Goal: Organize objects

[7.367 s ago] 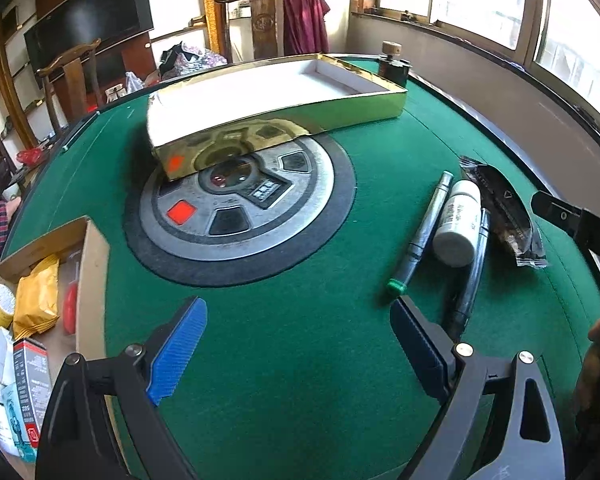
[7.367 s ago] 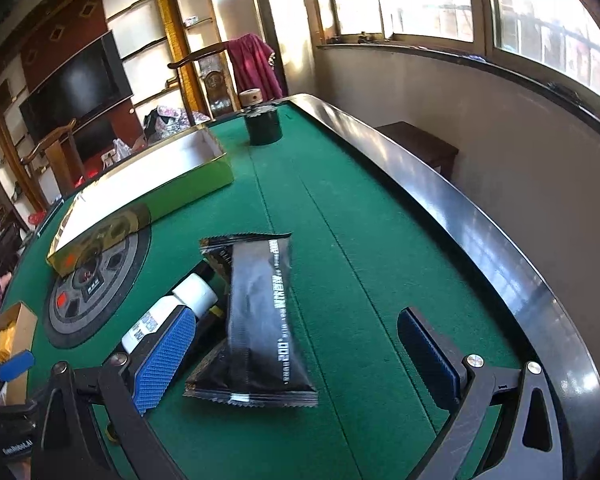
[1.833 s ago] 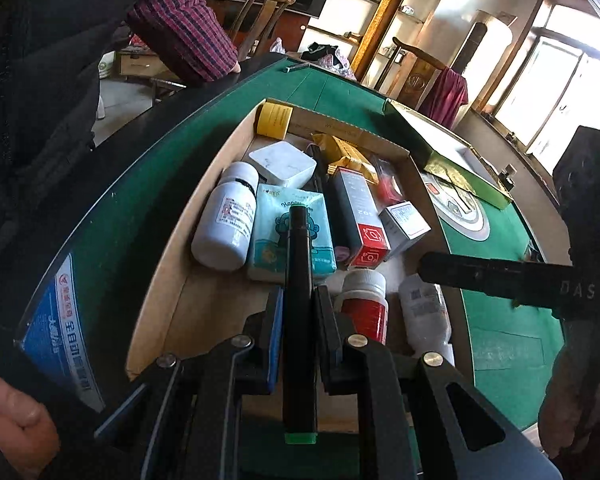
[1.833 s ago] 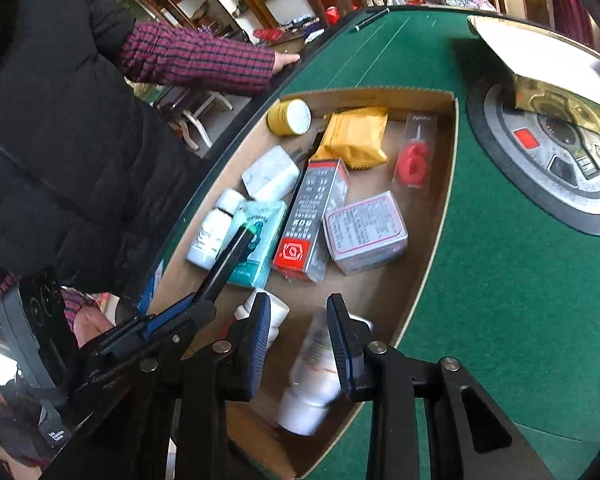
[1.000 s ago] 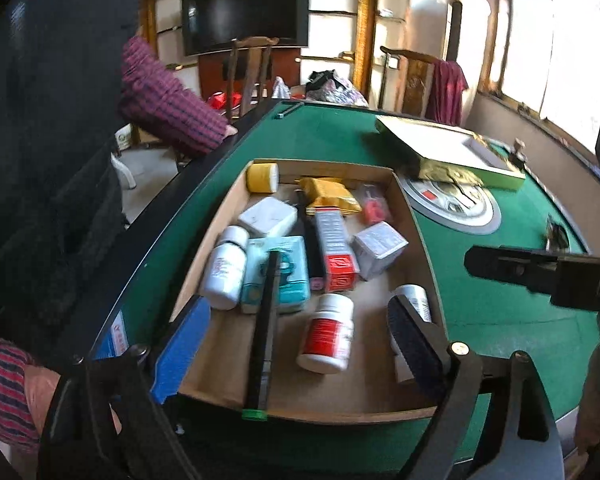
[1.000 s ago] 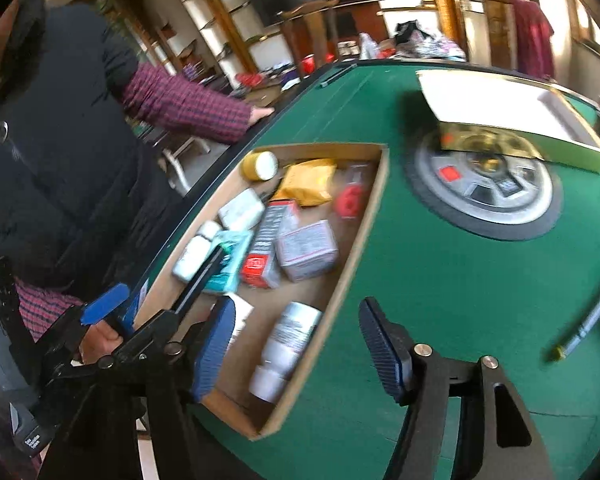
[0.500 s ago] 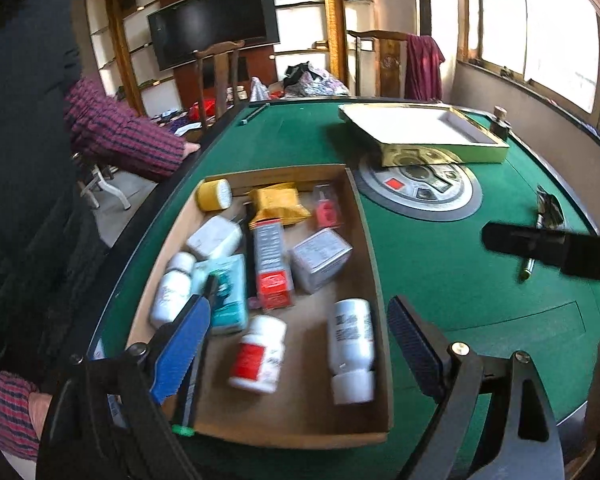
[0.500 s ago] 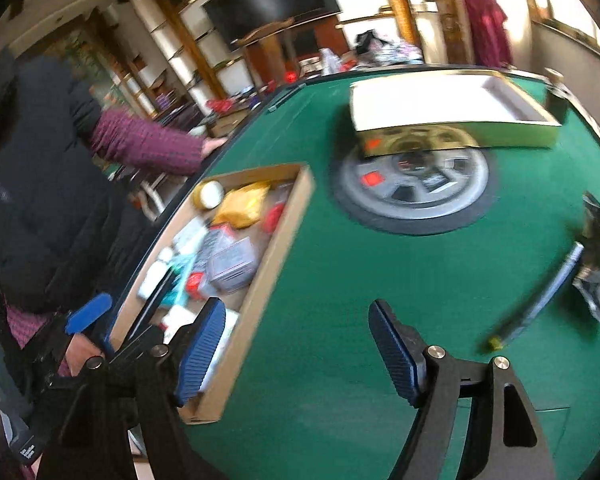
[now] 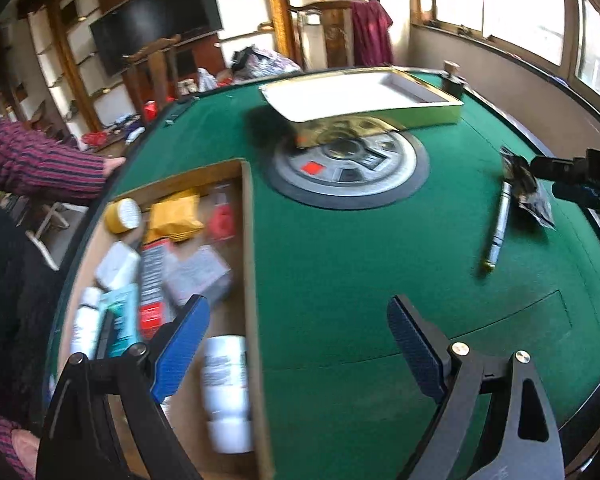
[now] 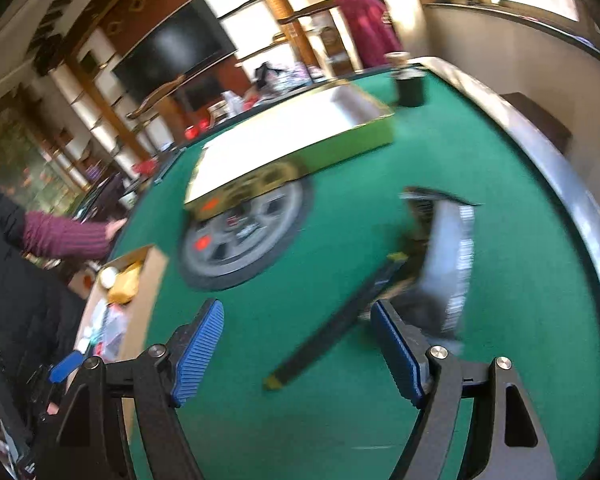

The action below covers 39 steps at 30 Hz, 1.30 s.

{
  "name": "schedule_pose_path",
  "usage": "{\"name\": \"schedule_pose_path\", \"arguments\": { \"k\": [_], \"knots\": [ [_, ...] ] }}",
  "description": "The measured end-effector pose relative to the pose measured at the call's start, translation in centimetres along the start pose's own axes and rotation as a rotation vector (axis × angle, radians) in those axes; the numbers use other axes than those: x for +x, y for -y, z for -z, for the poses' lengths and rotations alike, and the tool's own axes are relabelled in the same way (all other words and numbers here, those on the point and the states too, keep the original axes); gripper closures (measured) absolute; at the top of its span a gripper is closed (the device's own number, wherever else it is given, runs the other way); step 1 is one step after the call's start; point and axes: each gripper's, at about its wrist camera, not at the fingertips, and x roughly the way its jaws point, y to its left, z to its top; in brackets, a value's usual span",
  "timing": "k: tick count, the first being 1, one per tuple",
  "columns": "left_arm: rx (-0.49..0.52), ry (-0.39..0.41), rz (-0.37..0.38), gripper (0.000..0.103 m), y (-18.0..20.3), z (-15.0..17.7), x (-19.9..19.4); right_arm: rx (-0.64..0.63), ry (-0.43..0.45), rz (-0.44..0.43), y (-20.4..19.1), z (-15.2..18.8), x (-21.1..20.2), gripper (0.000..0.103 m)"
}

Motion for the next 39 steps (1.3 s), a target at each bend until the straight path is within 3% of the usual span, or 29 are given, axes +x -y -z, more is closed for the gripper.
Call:
{"name": "schedule_pose_path", "arguments": {
  "k": [5, 10, 16, 23, 25, 29, 30, 31, 33, 36, 39],
  "knots": [
    [0.059, -0.023, 0.124, 0.013, 3.9, -0.5, 1.6, 0.097, 0.02, 0.069, 5.5, -1.0, -0.6, 0.021],
    [0.168, -0.022, 0.167, 0.014, 8.7, -1.2, 3.5, 0.142, 0.017, 0.115, 8.5, -1.4, -0.8, 0.021],
    [0.231, -0.006, 0.21, 0.014, 12.8, -3.5, 6.1, 0.155, -0.01, 0.152, 9.0, -1.5, 0.3, 0.02],
    [0.276, -0.016, 0.236, 0.015, 15.7, -4.7, 8.2, 0.043, -0.038, 0.271, 7.1, -2.9, 3.1, 0.02],
    [0.293, -0.035, 0.247, 0.029, 16.2, -4.6, 8.8, 0.036, -0.045, 0.287, 7.0, -3.2, 3.8, 0.02],
    [0.274, -0.036, 0.299, 0.045, 16.3, -4.6, 8.8, 0.036, -0.058, 0.307, 7.1, -3.3, 4.5, 0.02],
    [0.256, -0.04, 0.328, 0.057, 16.2, -4.7, 8.9, 0.036, -0.06, 0.308, 7.1, -3.3, 4.6, 0.02],
    [0.259, -0.03, 0.322, 0.076, 16.4, -4.8, 8.8, 0.037, -0.064, 0.308, 7.1, -3.3, 4.7, 0.02],
    [0.264, -0.021, 0.326, 0.089, 16.5, -4.7, 8.6, 0.037, -0.069, 0.313, 7.0, -3.2, 5.0, 0.021],
    [0.247, -0.033, 0.348, 0.089, 16.2, -4.6, 8.3, 0.035, -0.077, 0.32, 6.9, -3.0, 5.4, 0.024],
    [0.219, -0.045, 0.351, 0.089, 15.5, -4.5, 8.1, 0.026, -0.09, 0.327, 6.7, -2.7, 5.8, 0.038]
  ]
}}
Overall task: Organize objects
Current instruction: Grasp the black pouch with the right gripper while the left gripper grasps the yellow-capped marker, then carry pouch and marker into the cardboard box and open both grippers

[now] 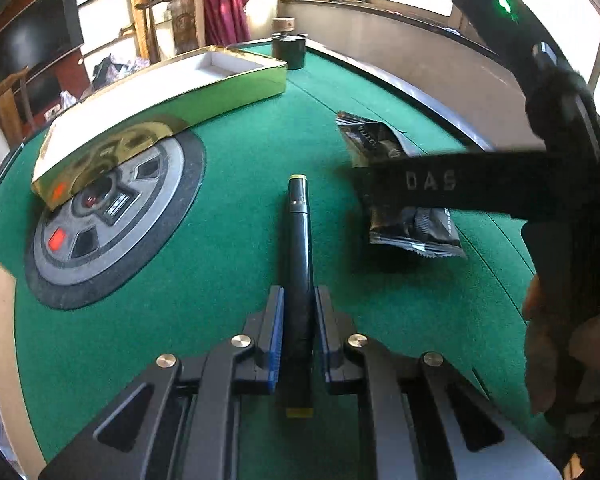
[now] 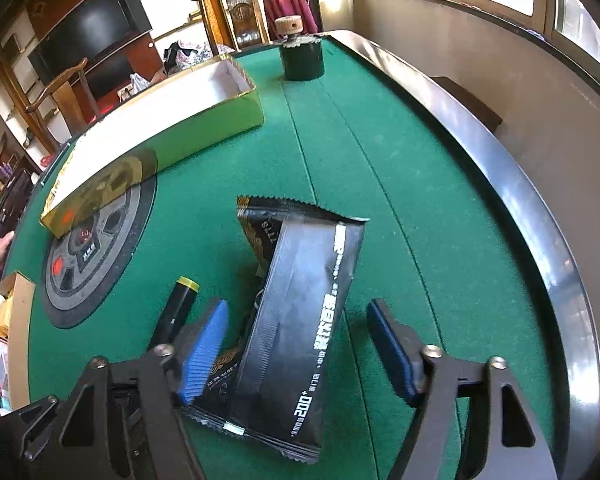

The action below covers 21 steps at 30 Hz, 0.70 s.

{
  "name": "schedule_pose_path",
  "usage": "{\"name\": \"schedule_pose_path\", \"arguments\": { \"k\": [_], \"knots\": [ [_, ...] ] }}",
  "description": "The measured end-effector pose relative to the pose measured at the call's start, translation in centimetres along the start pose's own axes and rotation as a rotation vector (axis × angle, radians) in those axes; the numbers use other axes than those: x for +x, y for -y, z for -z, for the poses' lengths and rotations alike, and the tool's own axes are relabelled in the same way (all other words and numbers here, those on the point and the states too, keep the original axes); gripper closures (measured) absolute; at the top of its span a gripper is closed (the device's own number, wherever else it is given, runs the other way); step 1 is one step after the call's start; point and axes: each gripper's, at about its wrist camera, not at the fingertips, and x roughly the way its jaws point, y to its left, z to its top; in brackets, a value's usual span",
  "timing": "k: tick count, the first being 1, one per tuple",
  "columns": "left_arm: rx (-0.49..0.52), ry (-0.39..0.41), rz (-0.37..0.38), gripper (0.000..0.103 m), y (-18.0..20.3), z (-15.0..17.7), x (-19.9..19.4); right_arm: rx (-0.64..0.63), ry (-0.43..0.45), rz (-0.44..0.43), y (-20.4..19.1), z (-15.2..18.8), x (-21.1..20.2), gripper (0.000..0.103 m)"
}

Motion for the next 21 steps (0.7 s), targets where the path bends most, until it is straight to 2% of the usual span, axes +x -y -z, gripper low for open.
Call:
{"name": "schedule_pose_path", "arguments": {
  "k": [1, 2, 5, 14, 21],
  "knots": [
    [-0.008, 0.002, -0.001, 0.089, -0.2, 0.0, -0.2, -0.016, 0.013, 0.025, -0.2, 0.1, -0.1, 0.053],
    [-0.017, 0.005, -0.002, 0.089, -0.5, 0.1, -0.4, -0.03, 0.015, 0.027, -0.5, 0.3, -0.1, 0.06],
    [-0.055, 0.019, -0.002, 0.089, -1.4, 0.4, -1.4, -0.042, 0.021, 0.008, -0.8, 0.6, -0.4, 0.067],
    [-0.175, 0.066, -0.017, 0.089, -5.2, 2.7, -5.4, -0.053, 0.056, -0.083, -2.4, 1.6, -3.5, 0.068],
    [-0.291, 0.147, -0.077, 0.089, -10.3, 5.6, -11.0, -0.107, 0.051, -0.211, -7.2, 2.6, -5.9, 0.068]
  ]
}}
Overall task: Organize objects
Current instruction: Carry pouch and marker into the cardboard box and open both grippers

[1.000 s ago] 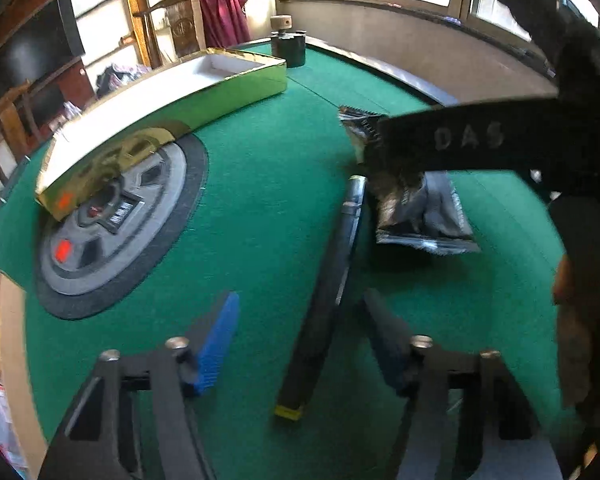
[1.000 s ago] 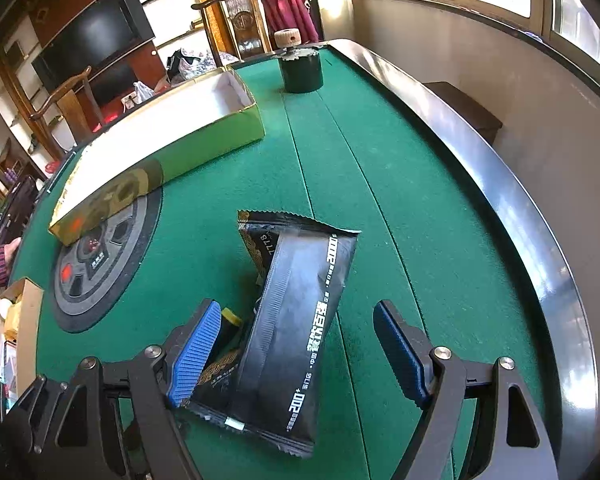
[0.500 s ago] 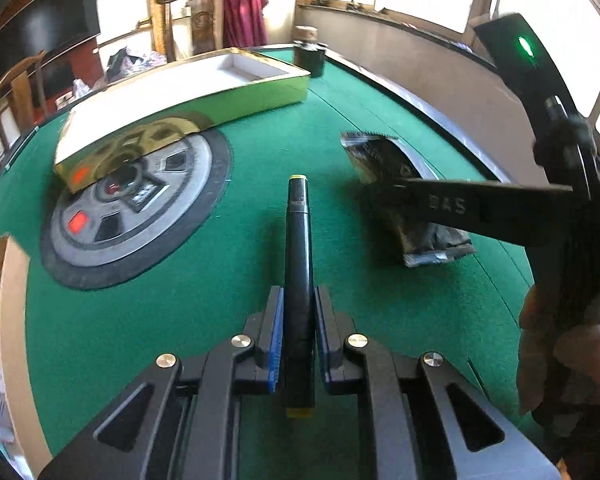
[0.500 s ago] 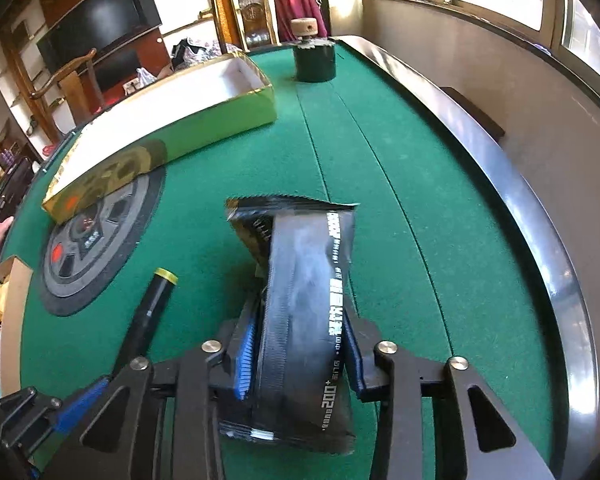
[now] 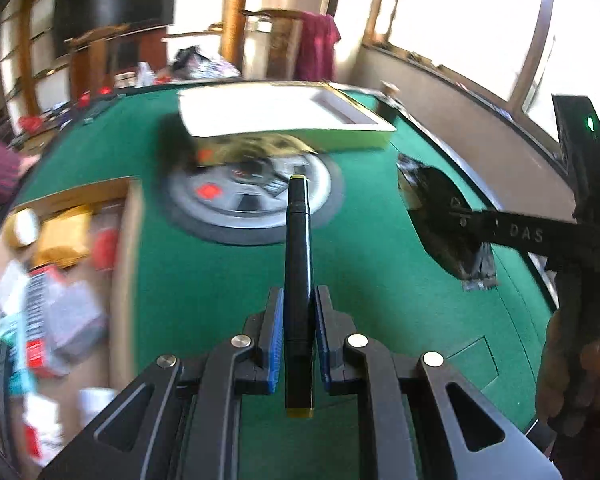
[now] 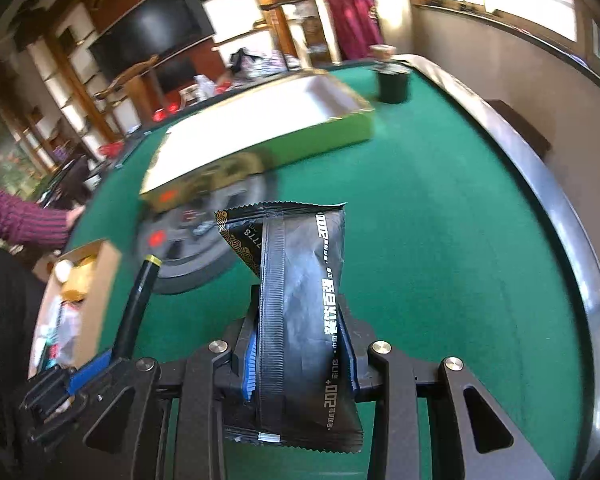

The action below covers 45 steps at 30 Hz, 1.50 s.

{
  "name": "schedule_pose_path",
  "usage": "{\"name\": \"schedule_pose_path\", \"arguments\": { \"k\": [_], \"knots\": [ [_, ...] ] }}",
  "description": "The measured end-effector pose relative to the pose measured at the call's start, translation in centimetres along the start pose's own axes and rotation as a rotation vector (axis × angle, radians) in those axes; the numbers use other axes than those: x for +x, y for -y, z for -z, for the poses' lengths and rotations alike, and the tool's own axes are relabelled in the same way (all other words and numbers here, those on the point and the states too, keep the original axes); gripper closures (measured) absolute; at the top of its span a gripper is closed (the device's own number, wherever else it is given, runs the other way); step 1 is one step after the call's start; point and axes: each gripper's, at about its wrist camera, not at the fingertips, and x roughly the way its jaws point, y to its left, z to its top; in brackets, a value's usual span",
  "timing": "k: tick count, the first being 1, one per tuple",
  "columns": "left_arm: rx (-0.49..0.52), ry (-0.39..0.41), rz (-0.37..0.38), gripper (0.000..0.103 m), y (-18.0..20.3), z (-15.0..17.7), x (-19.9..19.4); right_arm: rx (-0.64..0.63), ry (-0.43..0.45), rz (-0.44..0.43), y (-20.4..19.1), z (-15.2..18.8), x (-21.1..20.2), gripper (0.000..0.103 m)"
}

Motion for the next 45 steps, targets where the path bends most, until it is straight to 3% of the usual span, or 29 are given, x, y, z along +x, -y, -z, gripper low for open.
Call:
{"name": "schedule_pose_path", "arguments": {
  "k": [13, 19, 28, 38, 41, 43, 45],
  "knots": [
    [-0.203, 0.073, -0.213, 0.089, -13.2, 2.9, -6.3, -0.234, -0.111, -0.229, -17.6, 1.2, 3.1, 0.068],
    [-0.272, 0.049, -0.238, 0.089, -16.7, 4.1, -6.2, -0.318, -0.163, -0.251, -24.2, 0.8, 6.7, 0.067],
    [-0.287, 0.031, -0.228, 0.088, -17.5, 4.5, -5.0, -0.333, -0.216, -0.181, -27.4, -0.4, 11.9, 0.068],
    [-0.3, 0.049, -0.273, 0.088, -18.0, 4.4, -5.3, -0.337, -0.219, -0.183, -28.9, -0.4, 12.8, 0.067],
    [-0.283, 0.071, -0.298, 0.078, -17.7, 4.3, -5.9, -0.331, -0.222, -0.199, -29.0, -0.5, 12.9, 0.064],
    [-0.276, 0.088, -0.313, 0.055, -17.4, 4.3, -6.2, -0.312, -0.228, -0.222, -28.8, -0.5, 13.0, 0.062],
    [-0.269, 0.105, -0.328, 0.047, -17.1, 4.2, -6.6, -0.285, -0.24, -0.25, -28.7, -0.4, 13.1, 0.057]
  ]
}}
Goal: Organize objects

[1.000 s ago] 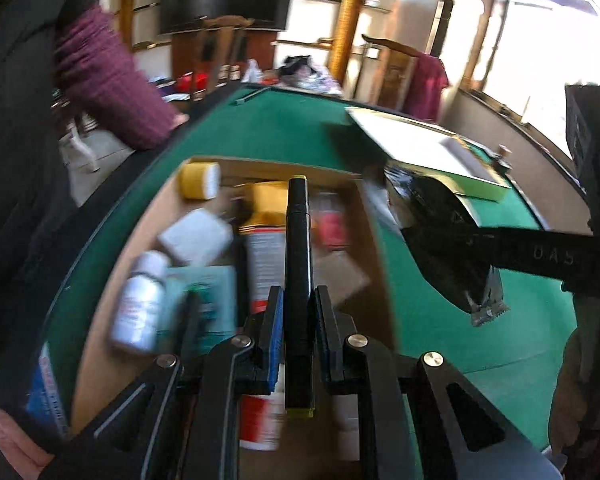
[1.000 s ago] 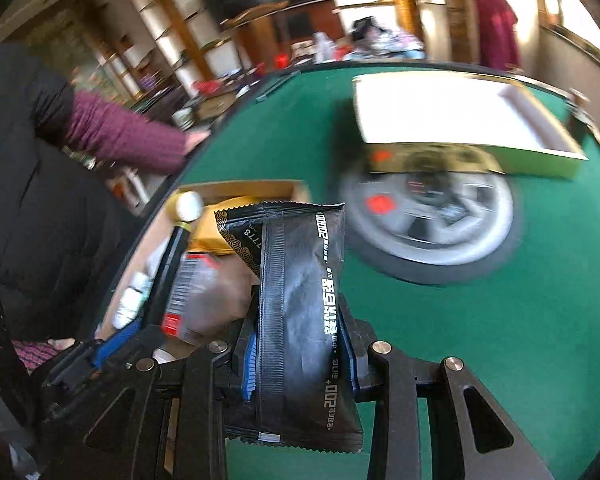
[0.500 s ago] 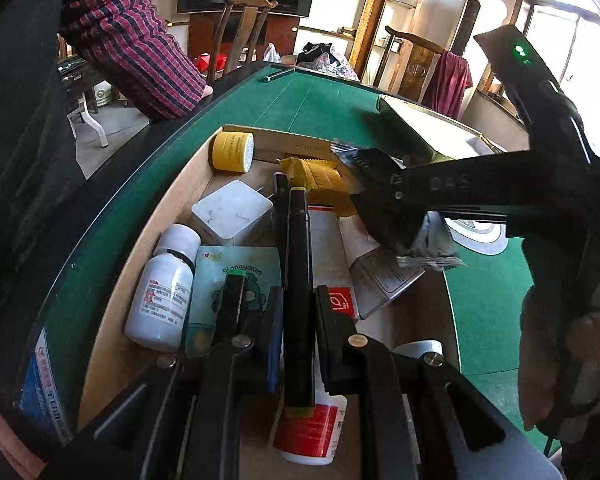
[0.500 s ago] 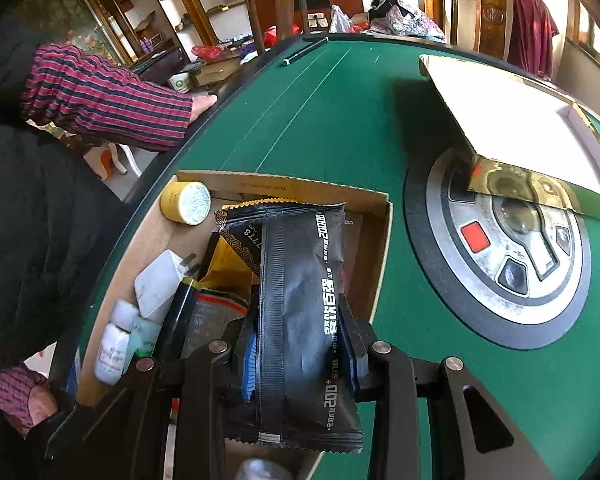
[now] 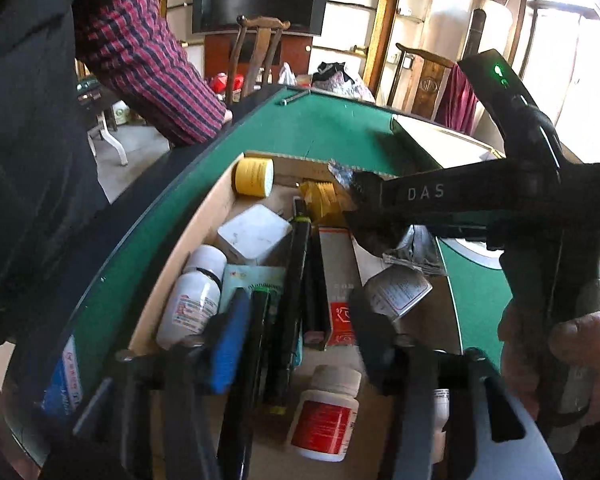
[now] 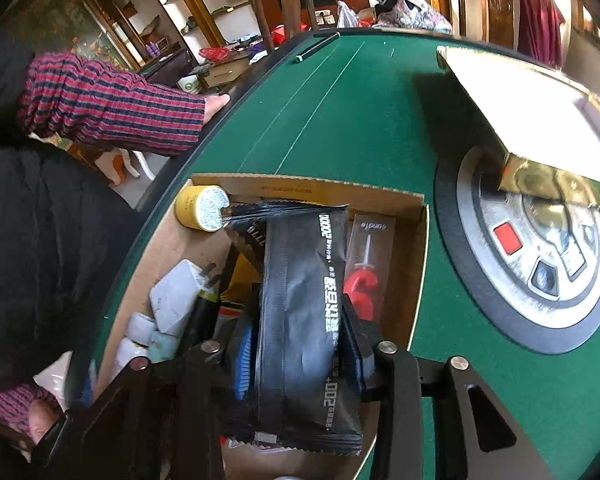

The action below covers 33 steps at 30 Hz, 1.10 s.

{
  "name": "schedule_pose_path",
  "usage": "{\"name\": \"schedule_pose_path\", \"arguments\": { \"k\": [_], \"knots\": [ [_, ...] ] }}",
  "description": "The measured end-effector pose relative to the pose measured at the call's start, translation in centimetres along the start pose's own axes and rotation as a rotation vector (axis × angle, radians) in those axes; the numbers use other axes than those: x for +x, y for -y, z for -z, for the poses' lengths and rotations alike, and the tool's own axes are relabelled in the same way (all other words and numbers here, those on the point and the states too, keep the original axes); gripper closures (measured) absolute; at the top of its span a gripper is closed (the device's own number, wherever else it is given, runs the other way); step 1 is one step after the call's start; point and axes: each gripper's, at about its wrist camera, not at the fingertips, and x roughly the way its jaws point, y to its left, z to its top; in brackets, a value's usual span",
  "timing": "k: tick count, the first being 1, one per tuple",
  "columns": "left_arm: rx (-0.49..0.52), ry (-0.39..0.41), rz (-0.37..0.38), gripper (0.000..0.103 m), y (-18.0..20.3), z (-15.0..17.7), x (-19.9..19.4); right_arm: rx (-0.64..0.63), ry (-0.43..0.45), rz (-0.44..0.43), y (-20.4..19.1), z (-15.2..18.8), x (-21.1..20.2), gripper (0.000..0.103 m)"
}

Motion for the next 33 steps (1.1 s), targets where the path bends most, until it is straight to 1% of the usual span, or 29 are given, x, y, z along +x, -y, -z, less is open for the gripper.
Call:
{"name": "schedule_pose_path", "arguments": {
  "k": [2, 3, 4, 5, 10, 14, 16, 20, 22, 24, 27, 31, 33],
  "knots": [
    [0.007, 0.012, -0.008, 0.04, 0.2, -0.1, -0.3, 0.016, 0.009, -0.026, 0.1, 0.2, -0.4, 0.049],
    [0.012, 0.019, -0.013, 0.035, 0.3, -0.1, -0.5, 0.018, 0.017, -0.038, 0.1, 0.2, -0.7, 0.047],
    [0.016, 0.025, -0.018, 0.032, 0.3, -0.1, -0.7, 0.016, 0.023, -0.045, 0.0, 0.3, -1.0, 0.044],
    [0.017, 0.029, -0.021, 0.031, 0.4, -0.1, -0.8, 0.014, 0.027, -0.05, -0.1, 0.3, -1.2, 0.042],
    [0.018, 0.038, -0.023, 0.023, 0.5, 0.0, -1.3, 0.007, 0.056, -0.061, -0.8, 0.5, -2.4, 0.038],
    [0.018, 0.046, -0.029, 0.019, 0.6, 0.0, -1.5, -0.008, 0.08, -0.054, -1.3, 1.0, -3.4, 0.035],
    [0.017, 0.046, -0.032, 0.015, 0.7, 0.1, -1.6, -0.013, 0.098, -0.044, -1.4, 1.2, -4.0, 0.035],
    [0.016, 0.05, -0.041, 0.011, 0.9, 0.1, -1.8, -0.021, 0.135, -0.021, -1.4, 1.9, -5.2, 0.032],
    [0.008, 0.057, -0.041, 0.005, 1.0, 0.0, -2.0, -0.024, 0.158, -0.004, -1.3, 2.3, -5.9, 0.031],
    [-0.006, 0.082, -0.022, 0.0, 1.0, -0.1, -2.5, -0.028, 0.183, 0.02, -1.2, 2.7, -6.7, 0.031],
    [-0.023, 0.108, 0.01, 0.0, 1.0, -0.4, -3.0, -0.025, 0.233, 0.06, -0.7, 3.4, -8.1, 0.03],
    [-0.057, 0.075, 0.075, 0.0, 0.7, -0.7, -2.7, -0.055, 0.299, 0.117, -0.5, 4.5, -10.1, 0.028],
    [-0.085, 0.068, 0.141, 0.0, 0.2, -0.6, -2.9, -0.074, 0.328, 0.145, -0.6, 5.1, -11.1, 0.026]
  ]
}}
